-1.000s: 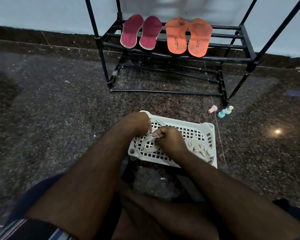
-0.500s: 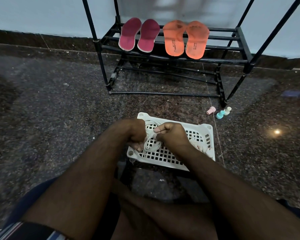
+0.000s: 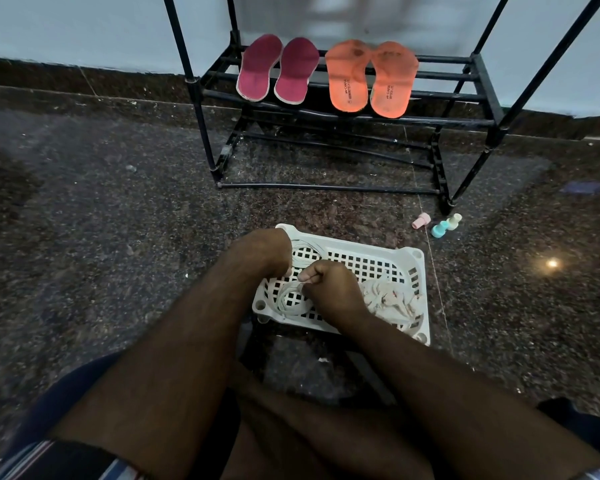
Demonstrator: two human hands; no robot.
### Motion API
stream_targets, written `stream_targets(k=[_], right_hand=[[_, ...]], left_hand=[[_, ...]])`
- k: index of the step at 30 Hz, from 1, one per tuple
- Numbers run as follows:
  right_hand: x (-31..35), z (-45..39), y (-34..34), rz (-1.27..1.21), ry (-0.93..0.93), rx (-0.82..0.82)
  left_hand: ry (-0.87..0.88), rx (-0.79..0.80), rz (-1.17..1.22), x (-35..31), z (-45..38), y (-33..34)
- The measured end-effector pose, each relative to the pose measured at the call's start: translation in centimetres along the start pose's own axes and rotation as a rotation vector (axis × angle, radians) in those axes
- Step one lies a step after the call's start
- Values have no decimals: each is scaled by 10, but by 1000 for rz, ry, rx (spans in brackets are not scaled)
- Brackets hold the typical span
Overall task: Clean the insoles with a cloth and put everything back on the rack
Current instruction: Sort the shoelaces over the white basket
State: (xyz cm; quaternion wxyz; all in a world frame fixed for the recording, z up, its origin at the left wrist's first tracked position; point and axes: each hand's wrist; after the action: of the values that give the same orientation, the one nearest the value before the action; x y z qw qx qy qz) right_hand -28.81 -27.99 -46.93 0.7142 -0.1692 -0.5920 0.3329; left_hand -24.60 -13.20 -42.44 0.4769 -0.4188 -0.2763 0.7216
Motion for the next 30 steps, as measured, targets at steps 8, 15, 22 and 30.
stream_targets(k=[8, 15, 22, 30], right_hand=[[0, -1, 0, 257, -101, 57], [2, -3, -3, 438, -231, 91], [2, -2, -5, 489, -290, 83], [4, 0, 0, 611, -347, 157]], left_hand=[[20, -25, -12, 3, -2, 2], [32, -41, -39, 3, -2, 1], [41, -42, -38, 4, -1, 2], [23, -34, -32, 5, -6, 4]])
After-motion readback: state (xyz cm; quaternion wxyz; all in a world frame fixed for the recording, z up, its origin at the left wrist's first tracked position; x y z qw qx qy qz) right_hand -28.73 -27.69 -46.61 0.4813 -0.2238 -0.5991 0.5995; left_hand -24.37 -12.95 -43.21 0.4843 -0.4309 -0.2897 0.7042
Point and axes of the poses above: each hand's wrist, its own z-axis away from the middle knuckle, its own y-axis out of the palm, x = y × z, and after that the axes turned 6 degrees about z, right-handed
